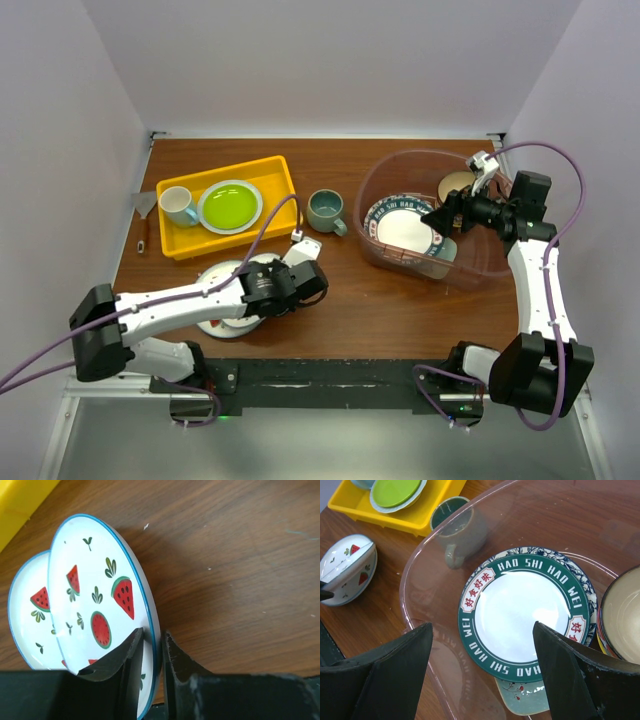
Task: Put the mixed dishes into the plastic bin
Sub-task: Pick up the plate at the center of the board.
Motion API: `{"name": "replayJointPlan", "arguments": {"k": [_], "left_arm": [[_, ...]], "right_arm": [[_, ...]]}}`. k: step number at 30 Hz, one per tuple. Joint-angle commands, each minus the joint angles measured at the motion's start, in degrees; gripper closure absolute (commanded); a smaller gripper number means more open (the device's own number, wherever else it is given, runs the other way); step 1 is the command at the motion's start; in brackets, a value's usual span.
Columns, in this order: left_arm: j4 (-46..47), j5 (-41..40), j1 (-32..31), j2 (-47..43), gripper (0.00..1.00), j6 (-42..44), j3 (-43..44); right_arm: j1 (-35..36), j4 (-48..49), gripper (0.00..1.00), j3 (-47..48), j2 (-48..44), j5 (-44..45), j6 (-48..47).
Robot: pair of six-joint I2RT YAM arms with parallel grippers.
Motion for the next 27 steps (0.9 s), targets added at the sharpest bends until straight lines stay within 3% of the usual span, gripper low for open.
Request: {"name": "replayJointPlan", "arguments": {"k": [1,9,27], "left_arm": [[-0.9,-3.3,-1.8,-4.7,1.0,2.9,5.7],[0.8,-2.3,-2.6,-7.9,1.0,9.3,7.6],[9.8,8.1,-5.2,-14.0,1.0,25.9,9.9]], "right_arm": [[-0.2,0.2,0.15,0.7,0.1,-1.0,-1.0],[-0.2,0.2,0.15,0.7,0.2,-1.2,-1.0],[-0.2,0.3,0.15,0.4,0.5,-2.2,-1.0]]}}
